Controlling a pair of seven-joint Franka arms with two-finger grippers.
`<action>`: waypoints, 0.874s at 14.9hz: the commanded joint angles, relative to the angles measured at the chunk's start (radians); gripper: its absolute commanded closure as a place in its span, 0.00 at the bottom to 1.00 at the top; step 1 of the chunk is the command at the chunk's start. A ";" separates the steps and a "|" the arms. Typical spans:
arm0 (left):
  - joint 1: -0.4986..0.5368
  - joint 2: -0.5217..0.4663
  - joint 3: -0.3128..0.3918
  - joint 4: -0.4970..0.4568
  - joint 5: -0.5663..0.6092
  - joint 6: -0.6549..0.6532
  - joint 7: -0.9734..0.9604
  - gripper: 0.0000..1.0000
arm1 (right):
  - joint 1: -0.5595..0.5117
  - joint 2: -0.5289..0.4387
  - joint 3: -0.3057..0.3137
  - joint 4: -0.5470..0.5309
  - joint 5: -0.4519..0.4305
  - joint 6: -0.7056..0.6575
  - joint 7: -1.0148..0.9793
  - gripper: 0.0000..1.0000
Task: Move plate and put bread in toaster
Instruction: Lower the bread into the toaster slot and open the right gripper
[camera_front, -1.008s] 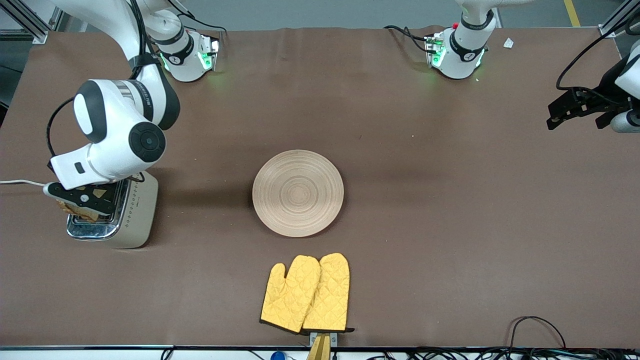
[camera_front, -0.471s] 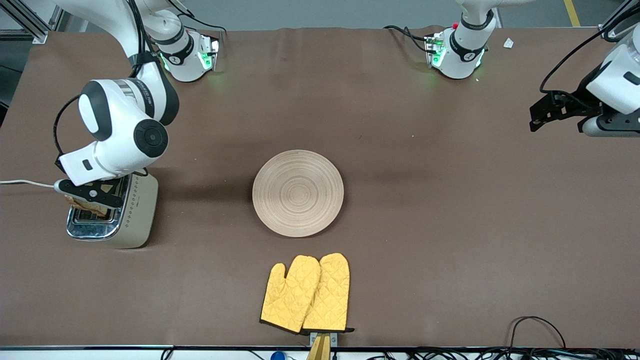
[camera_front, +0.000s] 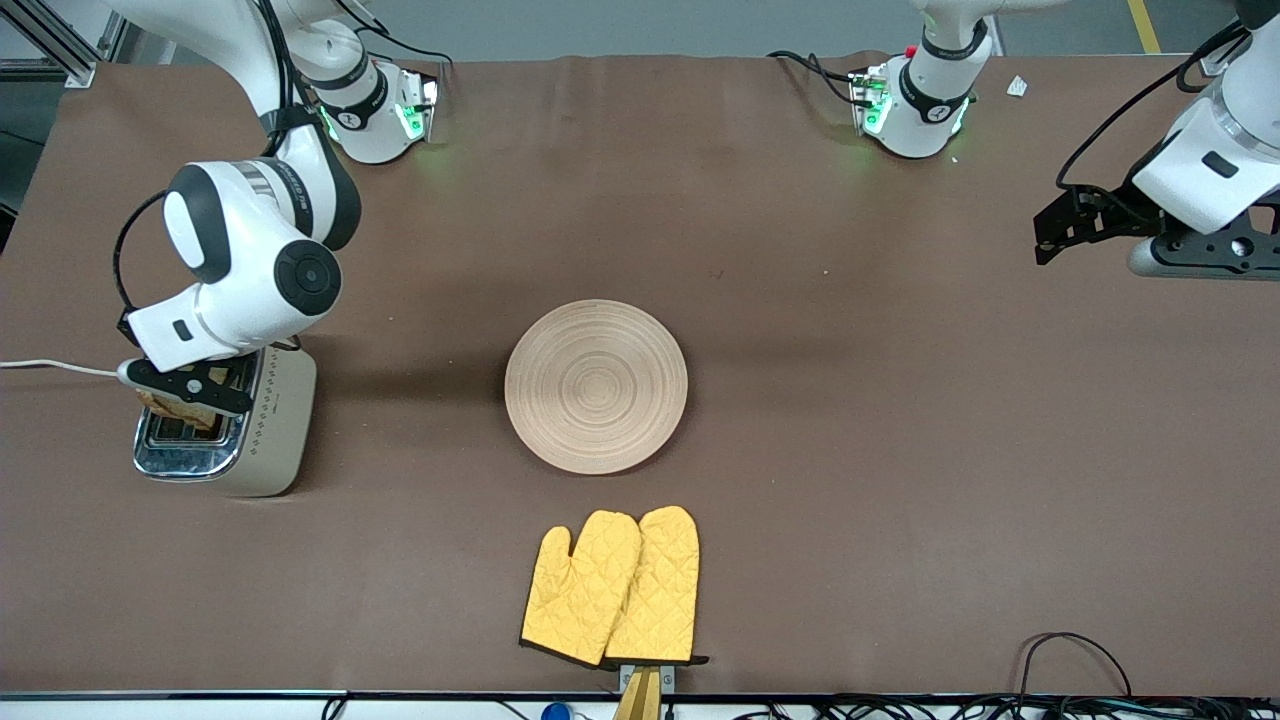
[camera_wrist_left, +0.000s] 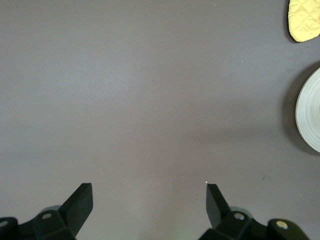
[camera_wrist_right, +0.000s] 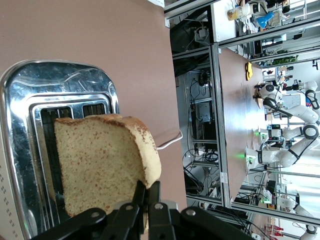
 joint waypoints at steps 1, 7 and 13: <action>0.010 -0.057 -0.006 -0.068 -0.004 0.034 0.008 0.00 | -0.012 -0.036 0.013 -0.047 -0.028 0.042 0.021 1.00; 0.012 -0.057 -0.006 -0.070 -0.005 0.028 0.019 0.00 | -0.045 0.024 0.013 -0.070 -0.022 0.163 0.028 1.00; 0.012 -0.048 -0.005 -0.061 -0.007 0.028 0.019 0.00 | -0.056 0.061 0.014 -0.055 -0.012 0.174 0.023 0.22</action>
